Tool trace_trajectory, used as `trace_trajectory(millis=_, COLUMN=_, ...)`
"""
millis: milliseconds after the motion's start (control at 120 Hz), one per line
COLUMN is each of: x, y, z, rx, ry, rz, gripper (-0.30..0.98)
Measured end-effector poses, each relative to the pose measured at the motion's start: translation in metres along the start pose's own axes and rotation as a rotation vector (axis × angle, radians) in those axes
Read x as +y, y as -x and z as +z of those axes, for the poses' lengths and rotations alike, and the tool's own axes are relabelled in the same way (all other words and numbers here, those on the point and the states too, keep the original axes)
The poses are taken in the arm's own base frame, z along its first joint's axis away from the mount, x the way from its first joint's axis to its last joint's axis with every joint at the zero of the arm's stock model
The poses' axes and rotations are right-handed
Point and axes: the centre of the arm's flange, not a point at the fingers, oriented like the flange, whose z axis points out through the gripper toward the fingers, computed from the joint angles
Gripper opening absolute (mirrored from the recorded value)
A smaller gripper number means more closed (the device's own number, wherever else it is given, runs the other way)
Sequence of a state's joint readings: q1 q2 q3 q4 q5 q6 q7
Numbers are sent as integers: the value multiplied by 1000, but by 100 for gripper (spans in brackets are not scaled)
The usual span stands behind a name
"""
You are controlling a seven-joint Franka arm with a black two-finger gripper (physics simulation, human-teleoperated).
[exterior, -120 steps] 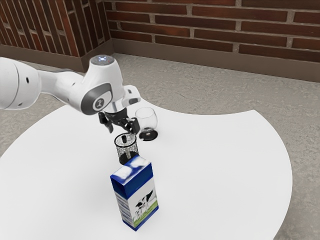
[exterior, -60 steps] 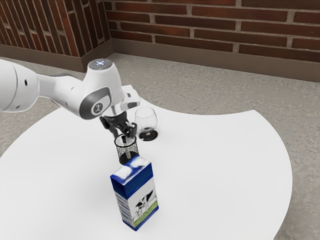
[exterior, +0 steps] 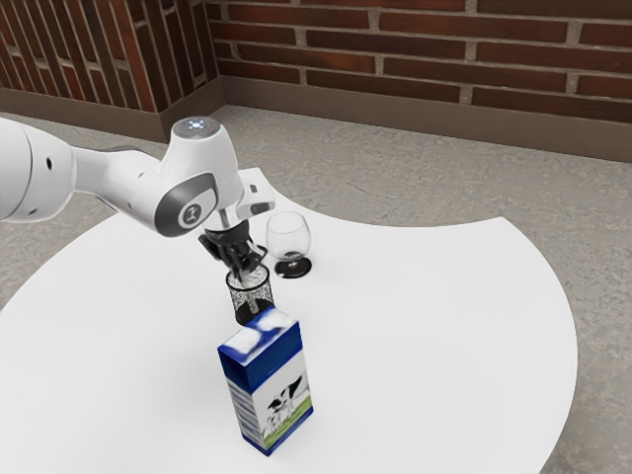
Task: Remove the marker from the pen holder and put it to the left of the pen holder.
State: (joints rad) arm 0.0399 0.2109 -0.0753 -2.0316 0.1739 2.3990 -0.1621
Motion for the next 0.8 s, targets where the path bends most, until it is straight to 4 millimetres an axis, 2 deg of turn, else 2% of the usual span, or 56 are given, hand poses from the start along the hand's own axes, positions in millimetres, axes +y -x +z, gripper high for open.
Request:
trace_trajectory(millis=100, x=-1, y=0, z=-2, rx=4, ry=-4, rz=-3, gripper=-4)
trace_trajectory(millis=167, x=-3, y=-2, z=-13, rx=24, ry=-9, rz=-8, gripper=-5)
trace_trajectory(millis=267, x=-8, y=-3, z=-47, rx=69, ry=-21, rz=-18, gripper=-7)
trace_trajectory(millis=392, x=-17, y=-3, z=-101, rx=144, ry=-54, rz=-23, gripper=-9)
trace_trajectory(millis=508, x=-27, y=-8, z=-126, rx=167, ry=-90, rz=-28, gripper=-9)
trace_trajectory(millis=567, x=-33, y=-9, z=-126, rx=151, ry=-103, rz=-36, gripper=-9)
trace_trajectory(millis=633, x=-47, y=-20, z=-111, rx=100, ry=-115, rz=-62, gripper=-9)
trace_trajectory(millis=667, x=-69, y=-23, z=-100, rx=58, ry=-124, rz=-101, gripper=-9)
trace_trajectory(millis=750, x=-147, y=-17, z=-65, rx=-78, ry=-135, rz=-243, gripper=-10)
trace_trajectory(millis=800, x=-168, y=-20, z=-46, rx=-158, ry=-129, rz=-283, gripper=-10)
